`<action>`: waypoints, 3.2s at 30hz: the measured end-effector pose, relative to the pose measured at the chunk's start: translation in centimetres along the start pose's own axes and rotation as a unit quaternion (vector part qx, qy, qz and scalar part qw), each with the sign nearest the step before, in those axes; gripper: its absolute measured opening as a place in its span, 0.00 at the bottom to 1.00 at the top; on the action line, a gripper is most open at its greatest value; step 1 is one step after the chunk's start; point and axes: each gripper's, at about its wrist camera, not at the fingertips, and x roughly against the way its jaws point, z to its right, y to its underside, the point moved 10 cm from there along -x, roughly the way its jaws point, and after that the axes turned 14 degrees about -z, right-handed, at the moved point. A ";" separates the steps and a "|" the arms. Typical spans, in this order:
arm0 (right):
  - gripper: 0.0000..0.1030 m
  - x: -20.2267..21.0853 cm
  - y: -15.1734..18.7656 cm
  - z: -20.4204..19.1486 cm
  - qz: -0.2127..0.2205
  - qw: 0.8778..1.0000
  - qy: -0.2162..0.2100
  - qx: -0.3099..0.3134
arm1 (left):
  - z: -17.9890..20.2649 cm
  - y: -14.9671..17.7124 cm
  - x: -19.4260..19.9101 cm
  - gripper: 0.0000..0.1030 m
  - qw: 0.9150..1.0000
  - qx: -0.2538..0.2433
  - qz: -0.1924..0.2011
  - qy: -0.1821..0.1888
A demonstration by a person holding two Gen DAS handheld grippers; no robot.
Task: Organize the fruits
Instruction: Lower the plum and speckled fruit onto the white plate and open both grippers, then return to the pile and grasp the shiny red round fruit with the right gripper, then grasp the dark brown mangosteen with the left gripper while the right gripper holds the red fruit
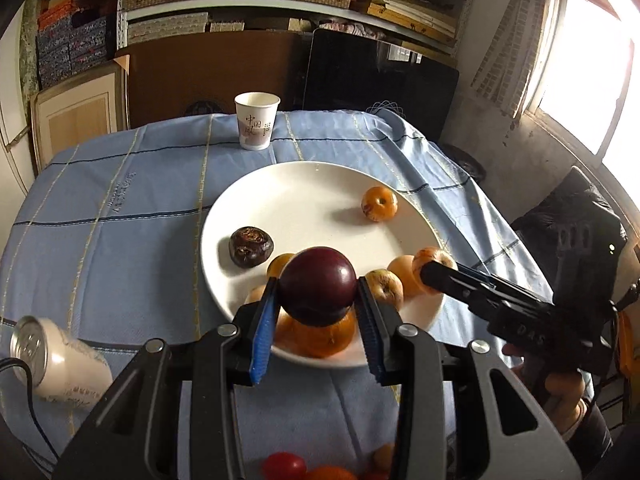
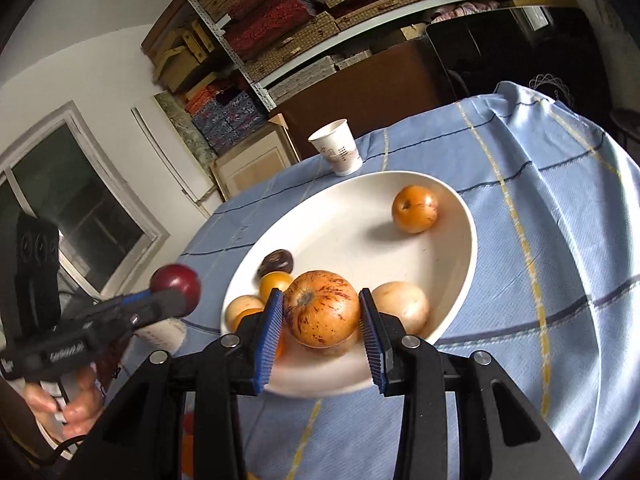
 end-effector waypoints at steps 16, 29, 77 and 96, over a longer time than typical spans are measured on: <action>0.70 5.5 1.6 -3.7 0.030 0.996 0.015 0.085 | -1.2 3.6 4.6 0.94 0.991 0.011 0.072 -0.113; 0.70 4.5 13.3 -7.8 -0.124 0.968 -0.024 0.216 | -1.8 12.8 4.8 0.95 0.994 0.027 0.084 -0.063; 0.31 4.3 20.5 -6.7 -0.219 0.922 0.041 0.315 | -3.8 16.7 5.0 0.95 0.993 0.050 0.061 -0.092; 0.31 6.1 15.1 -3.5 -0.174 0.972 -0.043 0.150 | 4.3 20.0 3.0 0.73 0.994 -0.081 -0.014 0.076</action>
